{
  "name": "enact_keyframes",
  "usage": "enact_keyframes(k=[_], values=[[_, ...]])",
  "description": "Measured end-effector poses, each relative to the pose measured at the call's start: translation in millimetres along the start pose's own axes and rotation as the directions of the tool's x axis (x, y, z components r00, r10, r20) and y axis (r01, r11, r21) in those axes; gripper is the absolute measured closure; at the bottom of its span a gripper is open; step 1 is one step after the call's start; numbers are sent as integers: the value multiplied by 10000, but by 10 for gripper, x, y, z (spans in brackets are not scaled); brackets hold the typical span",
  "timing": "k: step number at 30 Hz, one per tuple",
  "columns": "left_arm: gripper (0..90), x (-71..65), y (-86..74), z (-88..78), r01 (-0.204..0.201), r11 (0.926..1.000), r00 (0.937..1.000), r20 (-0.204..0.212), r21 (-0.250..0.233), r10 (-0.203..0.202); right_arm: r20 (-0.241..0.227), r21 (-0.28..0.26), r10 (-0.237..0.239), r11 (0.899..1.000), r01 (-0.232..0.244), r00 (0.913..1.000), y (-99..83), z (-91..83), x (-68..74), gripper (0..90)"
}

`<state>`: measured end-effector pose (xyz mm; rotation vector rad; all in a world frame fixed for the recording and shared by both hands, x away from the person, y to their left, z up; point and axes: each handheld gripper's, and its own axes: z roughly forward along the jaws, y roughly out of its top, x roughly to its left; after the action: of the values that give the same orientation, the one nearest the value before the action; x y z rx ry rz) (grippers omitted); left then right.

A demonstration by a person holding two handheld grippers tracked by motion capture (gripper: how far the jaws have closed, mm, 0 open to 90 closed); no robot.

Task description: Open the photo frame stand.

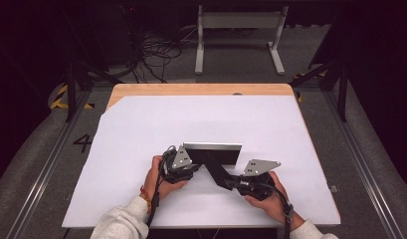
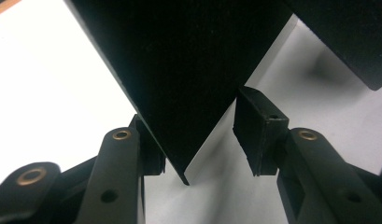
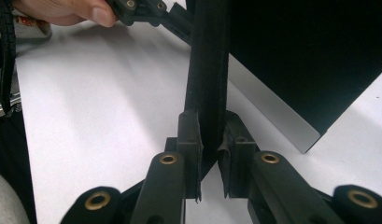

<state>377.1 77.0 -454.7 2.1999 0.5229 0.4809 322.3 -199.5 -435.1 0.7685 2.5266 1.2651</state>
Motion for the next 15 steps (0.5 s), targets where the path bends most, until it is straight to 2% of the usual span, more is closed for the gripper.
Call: enact_keyframes(k=[9, 15], values=[[574, 49, -30, -4, 133, 9999, 9998, 158, -5, -133, 122, 35, -52, 10000, 52, 9999, -8, 4, 3, 815], [560, 128, -49, -121, 439, 9978, 9971, 648, -503, -406, 157, 93, -128, 9999, 126, 9998, -12, 3, 8, 831]])
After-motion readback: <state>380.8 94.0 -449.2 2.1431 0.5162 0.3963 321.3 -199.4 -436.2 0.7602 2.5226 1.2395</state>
